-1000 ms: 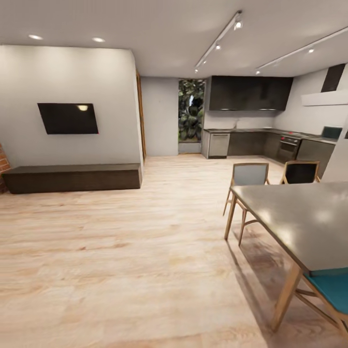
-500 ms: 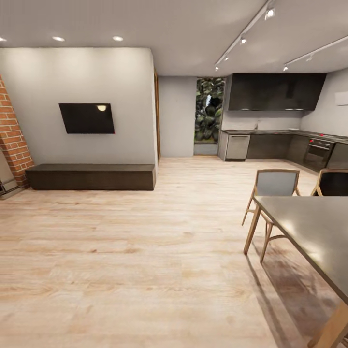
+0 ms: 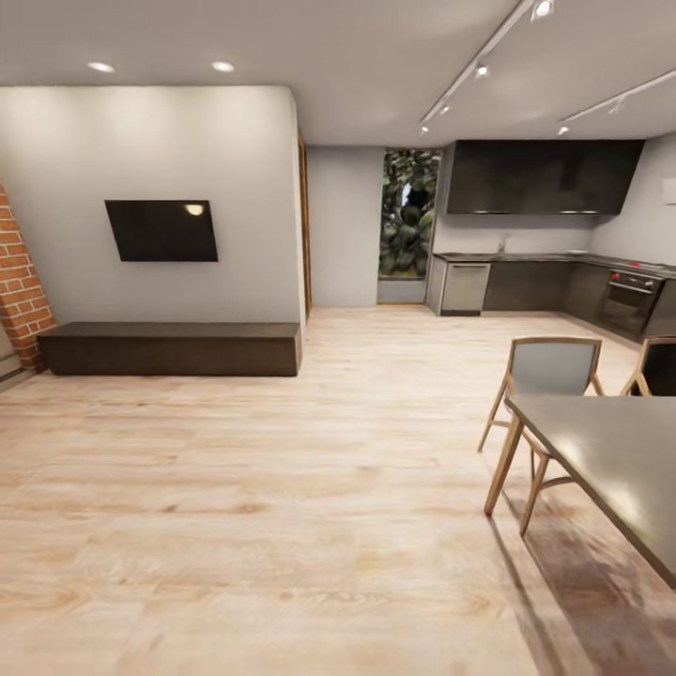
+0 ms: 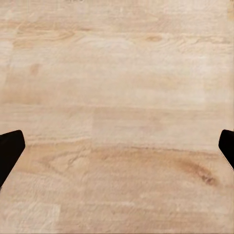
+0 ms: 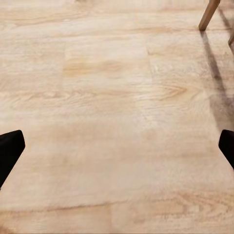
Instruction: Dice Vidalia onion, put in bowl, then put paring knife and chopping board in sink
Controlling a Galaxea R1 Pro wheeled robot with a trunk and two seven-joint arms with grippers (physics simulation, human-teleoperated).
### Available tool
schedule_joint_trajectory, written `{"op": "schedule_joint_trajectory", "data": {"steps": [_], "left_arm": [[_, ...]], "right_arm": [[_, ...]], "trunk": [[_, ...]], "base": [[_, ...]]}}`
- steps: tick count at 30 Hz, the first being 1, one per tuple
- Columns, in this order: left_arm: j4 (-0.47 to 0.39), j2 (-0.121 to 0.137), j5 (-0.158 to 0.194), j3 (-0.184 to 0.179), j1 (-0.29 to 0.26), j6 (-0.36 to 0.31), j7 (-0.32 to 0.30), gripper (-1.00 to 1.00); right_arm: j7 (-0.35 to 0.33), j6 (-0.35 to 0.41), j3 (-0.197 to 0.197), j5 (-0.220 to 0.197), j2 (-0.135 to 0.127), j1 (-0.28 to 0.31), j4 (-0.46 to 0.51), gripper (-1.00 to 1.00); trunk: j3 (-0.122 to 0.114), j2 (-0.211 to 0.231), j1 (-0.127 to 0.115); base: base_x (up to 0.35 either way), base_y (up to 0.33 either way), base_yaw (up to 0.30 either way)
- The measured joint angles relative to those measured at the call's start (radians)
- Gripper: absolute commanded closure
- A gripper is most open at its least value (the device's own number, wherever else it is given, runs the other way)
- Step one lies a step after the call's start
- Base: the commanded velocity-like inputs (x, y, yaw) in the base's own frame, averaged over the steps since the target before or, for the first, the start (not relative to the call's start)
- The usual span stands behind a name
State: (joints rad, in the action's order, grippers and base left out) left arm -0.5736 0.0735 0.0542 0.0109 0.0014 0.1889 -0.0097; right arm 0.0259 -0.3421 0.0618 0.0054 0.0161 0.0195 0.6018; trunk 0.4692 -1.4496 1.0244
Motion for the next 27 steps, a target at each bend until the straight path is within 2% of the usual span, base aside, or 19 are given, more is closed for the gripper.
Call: {"op": "schedule_joint_trajectory", "data": {"steps": [27], "left_arm": [[0.0, 0.0, 0.0, 0.0, 0.0, 0.001, 0.0, -1.0]], "right_arm": [[0.0, 0.0, 0.0, 0.0, 0.0, 0.0, 0.0, -1.0]], "trunk": [[0.0, 0.0, 0.0]], "base": [[0.345, 0.0, 0.0]]}}
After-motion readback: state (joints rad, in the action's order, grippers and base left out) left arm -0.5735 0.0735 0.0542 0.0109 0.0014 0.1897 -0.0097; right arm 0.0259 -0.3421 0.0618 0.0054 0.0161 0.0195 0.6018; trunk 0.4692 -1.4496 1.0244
